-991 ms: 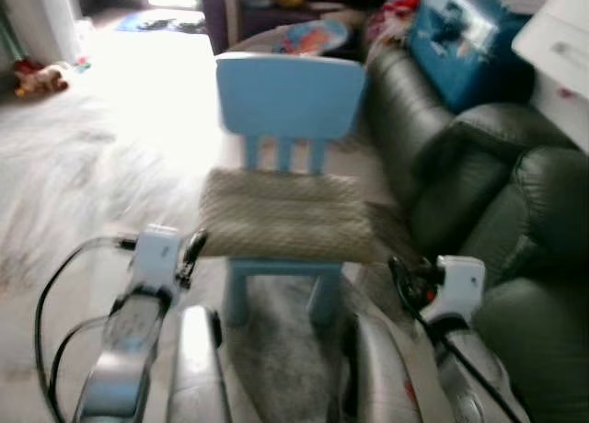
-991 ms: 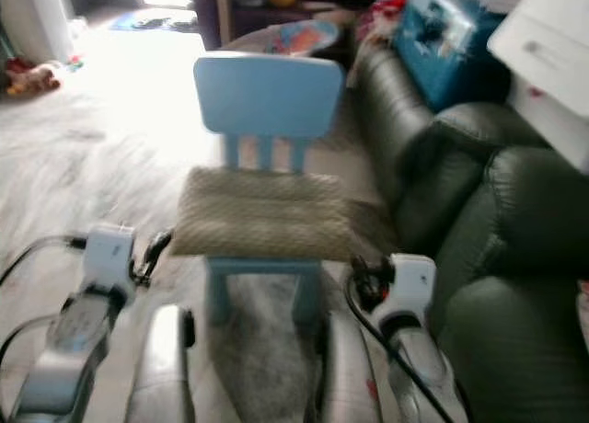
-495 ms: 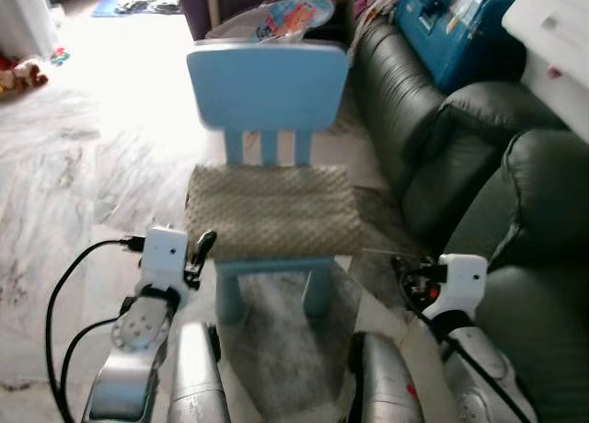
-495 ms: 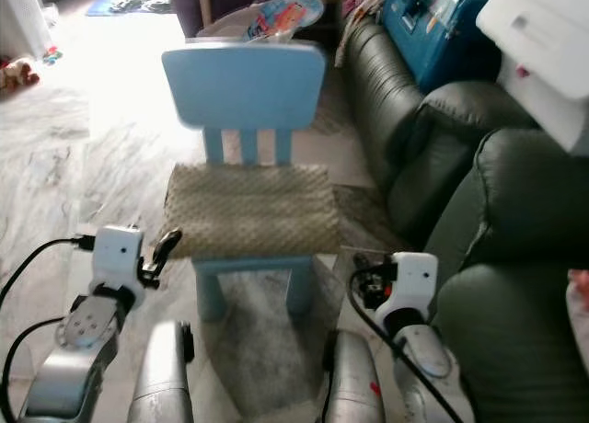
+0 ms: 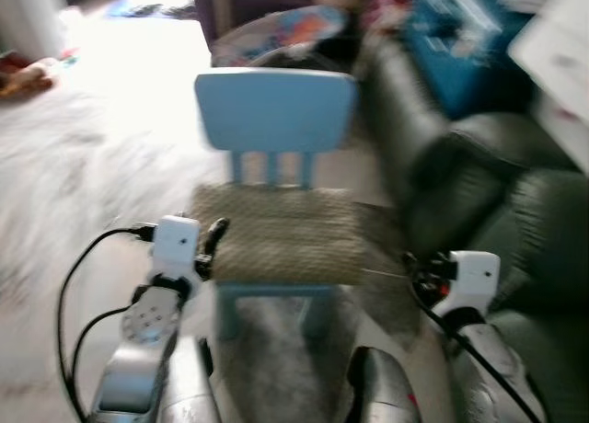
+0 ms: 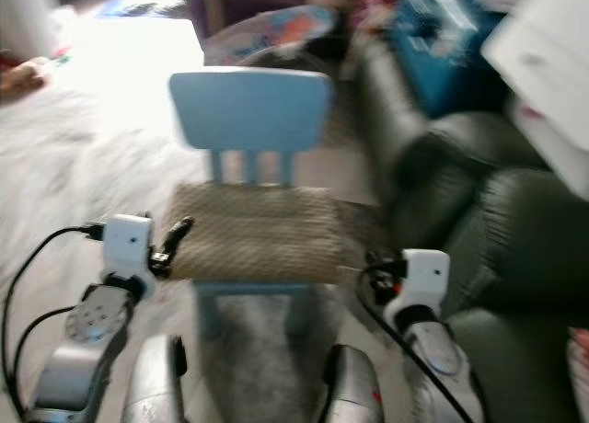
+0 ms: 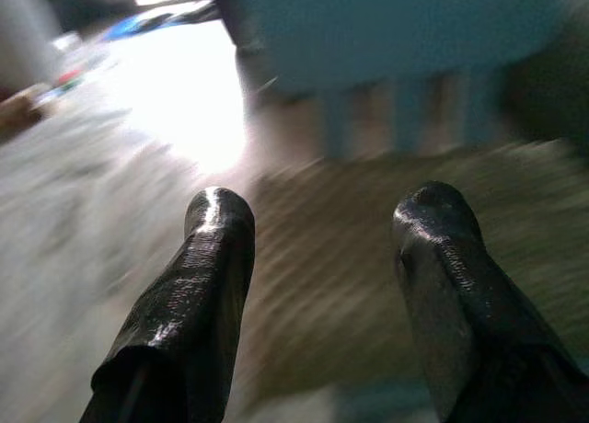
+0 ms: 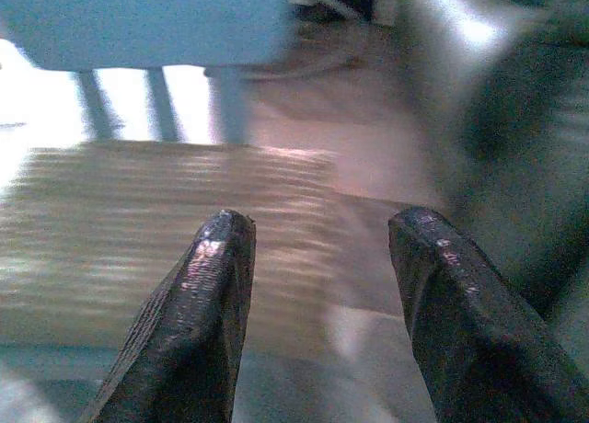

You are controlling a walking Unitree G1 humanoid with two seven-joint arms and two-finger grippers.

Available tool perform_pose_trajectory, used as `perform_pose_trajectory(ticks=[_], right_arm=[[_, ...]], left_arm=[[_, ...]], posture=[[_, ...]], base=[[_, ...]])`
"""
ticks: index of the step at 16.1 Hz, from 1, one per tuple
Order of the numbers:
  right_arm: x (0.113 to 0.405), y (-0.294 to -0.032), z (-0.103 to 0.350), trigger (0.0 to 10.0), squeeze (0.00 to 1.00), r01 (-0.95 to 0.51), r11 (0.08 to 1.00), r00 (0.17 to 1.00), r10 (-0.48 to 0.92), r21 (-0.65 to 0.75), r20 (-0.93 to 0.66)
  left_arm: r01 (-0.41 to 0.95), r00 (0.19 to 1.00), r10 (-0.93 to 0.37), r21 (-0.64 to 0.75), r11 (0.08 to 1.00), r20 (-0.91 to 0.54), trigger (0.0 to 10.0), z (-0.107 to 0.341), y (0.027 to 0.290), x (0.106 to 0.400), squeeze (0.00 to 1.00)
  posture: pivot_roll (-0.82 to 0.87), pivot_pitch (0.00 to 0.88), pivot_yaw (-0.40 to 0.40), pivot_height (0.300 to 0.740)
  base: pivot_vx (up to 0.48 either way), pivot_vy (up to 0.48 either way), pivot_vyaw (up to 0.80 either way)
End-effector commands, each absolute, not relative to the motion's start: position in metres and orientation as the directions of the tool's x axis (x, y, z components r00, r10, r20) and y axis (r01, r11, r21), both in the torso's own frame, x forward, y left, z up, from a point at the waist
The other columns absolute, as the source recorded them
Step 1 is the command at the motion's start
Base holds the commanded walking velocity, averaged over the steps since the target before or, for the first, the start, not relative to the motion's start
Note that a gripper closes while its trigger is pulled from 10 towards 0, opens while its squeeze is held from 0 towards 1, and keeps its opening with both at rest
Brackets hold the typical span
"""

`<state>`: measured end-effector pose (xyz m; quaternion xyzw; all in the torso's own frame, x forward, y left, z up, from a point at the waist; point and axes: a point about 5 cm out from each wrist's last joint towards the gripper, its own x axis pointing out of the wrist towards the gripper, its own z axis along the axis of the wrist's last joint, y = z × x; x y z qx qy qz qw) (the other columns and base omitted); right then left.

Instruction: Move the pillow to the sofa

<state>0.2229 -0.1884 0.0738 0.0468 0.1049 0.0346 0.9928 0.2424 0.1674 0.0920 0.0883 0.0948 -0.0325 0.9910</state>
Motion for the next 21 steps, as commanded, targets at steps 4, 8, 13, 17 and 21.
perform_pose_trajectory(ticks=[4, 8, 13, 17, 21], right_arm=[[0.227, -0.18, 0.078, 10.0, 0.0, -0.116, 0.988, 0.973, 0.134, 0.103, -0.187], [0.228, -0.181, 0.078, 10.0, 0.0, -0.106, 0.989, 0.975, 0.124, 0.106, -0.185], [0.227, -0.181, 0.078, 10.0, 0.0, -0.097, 0.99, 0.976, 0.115, 0.102, -0.185], [0.229, -0.182, 0.079, 10.0, 0.0, -0.094, 0.991, 0.976, 0.112, 0.1, -0.185], [0.236, -0.186, 0.081, 10.0, 0.0, -0.068, 0.992, 0.976, 0.089, 0.105, -0.201]], left_arm=[[0.059, 0.977, -0.016, 0.194, 0.979, -0.214, 10.0, 0.089, 0.173, 0.241, 0.0], [0.073, 0.977, -0.032, 0.19, 0.979, -0.209, 10.0, 0.09, 0.174, 0.24, 0.0], [0.077, 0.976, -0.037, 0.182, 0.98, -0.216, 10.0, 0.089, 0.172, 0.24, 0.0], [0.08, 0.975, -0.04, 0.177, 0.981, -0.219, 10.0, 0.089, 0.169, 0.242, 0.0], [0.069, 0.939, 0.011, 0.22, 0.973, -0.344, 10.0, 0.074, 0.182, 0.243, 0.0]], posture=[[0.04, 0.0, -0.045, 0.519], [0.04, 0.0, -0.047, 0.519], [0.03, 0.0, -0.044, 0.519], [0.03, 0.0, -0.047, 0.519], [0.04, 0.0, -0.05, 0.519]], base=[[0.0, 0.0, 0.62], [0.363, 0.0, 0.3], [0.394, 0.0, 0.0], [0.076, 0.0, 0.0], [0.0, 0.0, 0.0]])
